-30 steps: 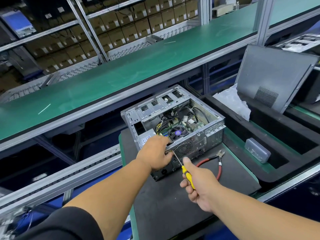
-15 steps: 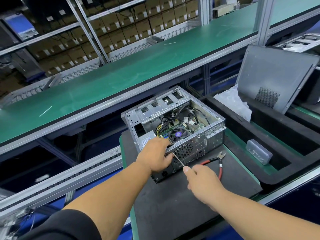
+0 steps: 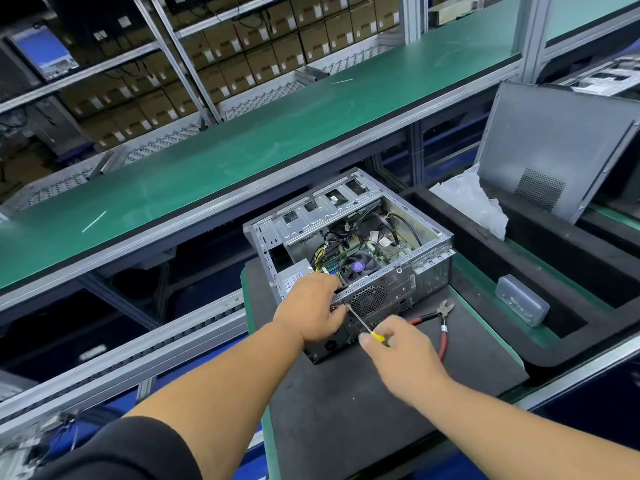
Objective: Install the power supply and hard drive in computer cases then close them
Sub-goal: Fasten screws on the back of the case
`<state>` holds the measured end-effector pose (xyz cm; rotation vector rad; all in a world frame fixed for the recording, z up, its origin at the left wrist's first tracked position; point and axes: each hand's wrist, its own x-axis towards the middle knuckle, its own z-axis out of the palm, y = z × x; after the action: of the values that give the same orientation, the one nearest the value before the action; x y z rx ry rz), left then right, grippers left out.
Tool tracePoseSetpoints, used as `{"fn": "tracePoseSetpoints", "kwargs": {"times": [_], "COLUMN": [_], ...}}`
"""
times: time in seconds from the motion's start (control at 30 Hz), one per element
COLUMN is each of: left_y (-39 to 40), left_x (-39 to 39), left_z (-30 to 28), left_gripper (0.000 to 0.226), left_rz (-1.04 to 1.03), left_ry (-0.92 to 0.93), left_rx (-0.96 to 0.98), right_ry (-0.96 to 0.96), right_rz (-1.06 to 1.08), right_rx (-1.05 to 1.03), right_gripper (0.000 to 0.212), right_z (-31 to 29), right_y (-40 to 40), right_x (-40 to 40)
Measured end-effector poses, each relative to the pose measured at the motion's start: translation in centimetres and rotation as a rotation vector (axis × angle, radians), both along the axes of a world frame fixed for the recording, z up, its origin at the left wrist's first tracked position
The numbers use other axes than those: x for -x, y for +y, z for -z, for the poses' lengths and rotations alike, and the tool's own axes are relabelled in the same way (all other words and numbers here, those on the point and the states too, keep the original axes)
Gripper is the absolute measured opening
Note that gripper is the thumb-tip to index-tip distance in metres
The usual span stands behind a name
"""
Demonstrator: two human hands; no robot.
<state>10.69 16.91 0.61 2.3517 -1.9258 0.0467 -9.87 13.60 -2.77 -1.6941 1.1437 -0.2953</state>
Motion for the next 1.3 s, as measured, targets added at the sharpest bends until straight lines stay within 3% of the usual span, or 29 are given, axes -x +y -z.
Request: {"fn": "tracePoseSetpoints", "kwargs": {"times": [0.03,0.07,0.1,0.17,0.2,0.23,0.27,0.33,0.4,0.43,0.5,0.53,0.57,0.63,0.67,0.7,0.73,0.8,0.83,0.87,0.93,0.97,1.0,1.1,1.13,1.17,1.2,1.27,1.3], "left_y": [0.0,0.0,0.0,0.0,0.0,0.0,-0.1,-0.1,-0.1,-0.1,-0.1,-0.1,-0.1,-0.1,-0.1,-0.2,-0.2,-0.2,-0.2,-0.2,-0.2,-0.3,-0.3,-0.2,-0.2,-0.2,-0.2,-0.2,-0.2], "left_x": [0.0,0.0,0.0,0.0,0.0,-0.1,-0.1,-0.1,-0.1,-0.1,-0.1,-0.1,-0.1,-0.1,0.0,0.0,0.0,0.1,0.1,0.1,0.1,0.1,0.0,0.1,0.0,0.0,0.0,0.1,0.0], "left_z": [0.0,0.0,0.1,0.1,0.1,0.2,0.1,0.1,0.1,0.1,0.1,0.2,0.2,0.1,0.0,0.0,0.0,-0.1,-0.1,0.0,-0.1,-0.1,-0.1,-0.1,-0.1,0.0,0.0,0.0,-0.1], "left_gripper": [0.03,0.029,0.028,0.029,0.031,0.033,0.034,0.033,0.033,0.034,0.034,0.034,0.033,0.031,0.03,0.029,0.028,0.026,0.026,0.026,0.026,0.025,0.025,0.027,0.027,0.027,0.026,0.027,0.027], "left_rz": [-0.001,-0.001,0.001,0.008,0.009,0.007,0.004,0.002,0.001,0.0,0.002,0.003,0.003,0.002,0.001,0.0,-0.001,-0.002,-0.002,-0.002,-0.002,0.0,0.001,-0.002,-0.003,-0.006,-0.01,-0.013,-0.016], "left_ry": [0.003,0.005,0.005,-0.001,-0.004,-0.009,-0.014,-0.021,-0.023,-0.022,-0.016,-0.012,-0.012,-0.014,-0.013,-0.012,-0.01,-0.008,-0.008,-0.011,-0.017,-0.016,-0.016,-0.014,-0.009,-0.008,-0.01,-0.002,0.003], "left_rx": [0.004,0.009,0.013,0.013,0.007,0.003,0.001,0.003,-0.001,-0.004,-0.004,-0.001,0.002,0.002,0.001,-0.003,-0.006,-0.01,-0.013,-0.016,-0.016,-0.016,-0.015,-0.02,-0.02,-0.017,-0.016,-0.018,-0.017], "right_ry": [-0.007,-0.072,-0.161,-0.387,-0.453,-0.43,-0.363,-0.098,-0.07,-0.137,-0.355,-0.394,-0.385,-0.244,-0.238,-0.267,-0.337,-0.512,-0.522,-0.47,-0.142,-0.094,-0.143,-0.449,-0.517,-0.519,-0.434,-0.19,-0.139], "right_rz": [-0.01,0.004,0.04,0.155,0.176,0.16,0.092,0.029,0.011,0.017,0.107,0.12,0.104,0.029,0.042,0.026,0.059,0.139,0.142,0.084,-0.065,-0.052,-0.02,0.115,0.128,0.106,0.048,-0.035,-0.056], "right_rx": [0.064,-0.048,-0.314,-1.074,-1.239,-1.194,-1.003,-0.369,-0.21,-0.388,-1.001,-1.086,-0.999,-0.462,-0.346,-0.368,-0.542,-1.146,-1.192,-1.021,-0.291,-0.162,-0.212,-1.172,-1.301,-1.239,-0.991,-0.299,-0.093], "right_gripper": [0.028,0.023,0.02,0.023,0.026,0.028,0.028,0.032,0.034,0.033,0.037,0.038,0.035,0.017,0.011,0.01,0.013,0.021,0.023,0.024,0.028,0.03,0.03,0.033,0.036,0.036,0.033,0.018,0.015], "right_z": [0.1,0.0,0.1,-0.7,-1.1,-1.2,-1.1,-0.7,-0.4,-0.4,-1.3,-0.9,-0.4,-0.5,-0.6,-0.4,-0.3,-1.0,-1.1,-0.8,-0.2,-0.2,-0.2,-0.9,-1.0,-1.0,-1.0,-0.4,-0.2], "right_y": [-0.1,-0.3,-0.7,-1.3,-1.5,-1.6,-1.5,-0.9,-0.5,-0.8,-1.4,-1.5,-1.6,-0.6,-0.3,-0.3,-0.7,-1.3,-1.3,-1.4,-0.8,-0.7,-0.8,-1.8,-1.7,-1.7,-1.2,-0.1,-0.2], "right_x": [-0.2,-0.4,-0.6,-0.6,-0.4,-0.3,-0.3,-0.4,-0.7,-0.8,-0.6,-0.6,-0.8,-0.7,-0.9,-1.0,-1.1,-0.9,-0.7,-0.8,-0.8,-1.0,-1.1,-0.7,-0.5,-0.6,-0.8,-1.2,-1.3]}}
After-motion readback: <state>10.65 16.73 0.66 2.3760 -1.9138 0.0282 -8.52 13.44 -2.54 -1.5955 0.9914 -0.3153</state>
